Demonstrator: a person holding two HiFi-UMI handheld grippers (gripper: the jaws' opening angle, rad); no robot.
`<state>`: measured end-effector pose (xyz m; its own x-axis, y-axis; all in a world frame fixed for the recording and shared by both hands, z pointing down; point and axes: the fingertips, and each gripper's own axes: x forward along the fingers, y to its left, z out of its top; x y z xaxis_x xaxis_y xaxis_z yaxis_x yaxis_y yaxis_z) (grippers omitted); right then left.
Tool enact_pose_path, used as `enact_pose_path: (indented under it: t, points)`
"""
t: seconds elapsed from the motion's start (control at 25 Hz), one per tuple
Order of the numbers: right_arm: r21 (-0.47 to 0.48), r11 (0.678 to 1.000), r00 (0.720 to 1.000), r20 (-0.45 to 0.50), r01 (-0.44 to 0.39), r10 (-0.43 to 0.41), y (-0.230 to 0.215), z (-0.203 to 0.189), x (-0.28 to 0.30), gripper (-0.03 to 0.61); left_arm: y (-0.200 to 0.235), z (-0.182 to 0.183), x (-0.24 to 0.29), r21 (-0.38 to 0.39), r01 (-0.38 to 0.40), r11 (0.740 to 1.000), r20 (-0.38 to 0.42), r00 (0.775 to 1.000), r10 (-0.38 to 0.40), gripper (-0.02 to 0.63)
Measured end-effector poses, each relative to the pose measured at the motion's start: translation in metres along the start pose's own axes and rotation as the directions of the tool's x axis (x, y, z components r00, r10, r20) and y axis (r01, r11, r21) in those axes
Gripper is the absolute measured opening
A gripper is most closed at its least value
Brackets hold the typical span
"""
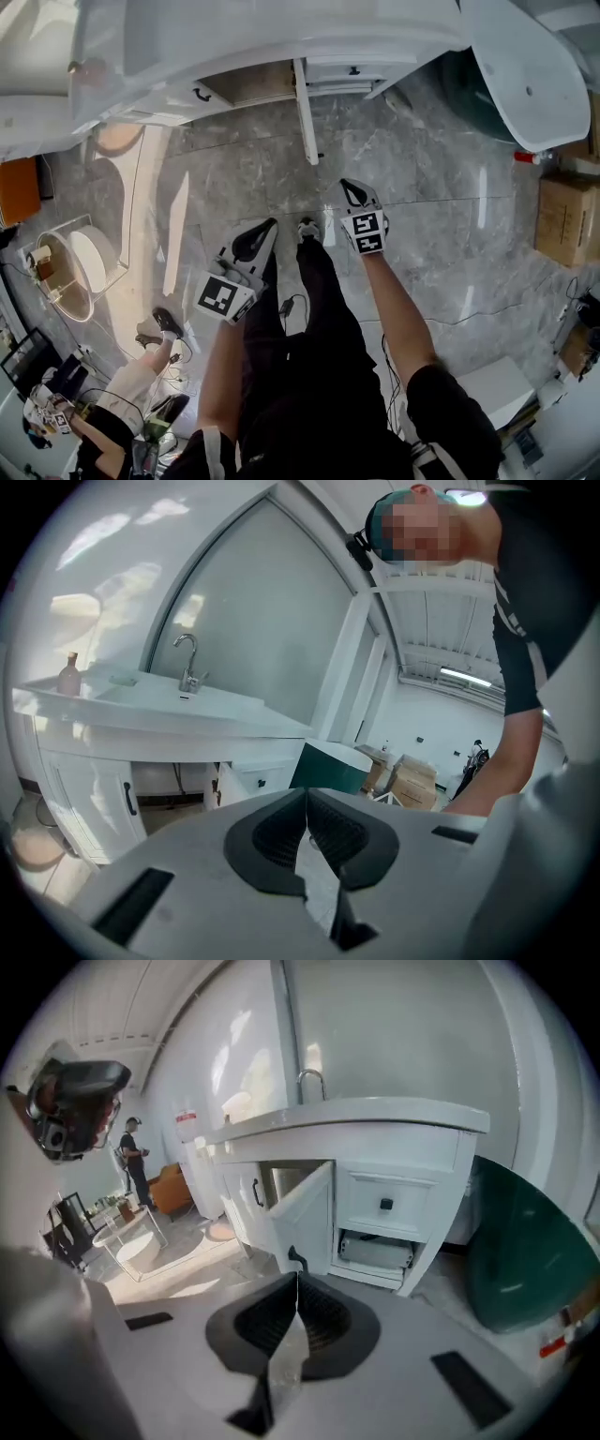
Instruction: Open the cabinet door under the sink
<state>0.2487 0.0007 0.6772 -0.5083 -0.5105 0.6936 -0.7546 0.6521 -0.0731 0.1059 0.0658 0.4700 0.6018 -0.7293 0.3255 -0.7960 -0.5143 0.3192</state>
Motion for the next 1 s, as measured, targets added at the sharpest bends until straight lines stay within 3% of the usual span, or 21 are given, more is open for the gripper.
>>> enact_pose_path:
  t: [0.12,0.32,0.48,0.64,0.76,1.0]
  points:
    - [0.043,0.994,0.993,0.068,-0.098,0.095,0.017,0.029,-0.032,0.061,-0.006,0.011,-0.006,0.01,-0.002,1.0,-0.016,1.0,0.002,0.015]
    - [0.083,0.966,0.958,0.173,-0.246,0.229,0.052,0.085,-0.1,0.063,-0.029,0.025,-0.022,0.017,0.016,1.0,-0.05,0.999,-0.015,0.015]
    - [0.052,0.967,0.957,0.171,-0.248,0.236,0.061,0.11,-0.14,0.063,-0.042,0.038,-0.028,0.0,0.026,1.0,-0.046,0.999,-0.026,0.015]
    - [-0.002,0.968,0.953,0.177,-0.25,0.247,0.073,0.135,-0.158,0.063,-0.042,0.047,-0.036,0.031,0.03,0.999,-0.051,0.998,-0.028,0.015]
    - [-0.053,0.959,0.945,0.164,-0.277,0.282,0.093,0.143,-0.178,0.063,-0.053,0.05,-0.05,0.063,0.04,0.997,-0.065,0.997,-0.036,0.015]
    - [-0.164,0.931,0.929,0.123,-0.327,0.348,0.129,0.159,-0.201,0.063,-0.057,0.064,-0.07,0.047,0.039,0.998,-0.047,0.998,-0.037,0.015]
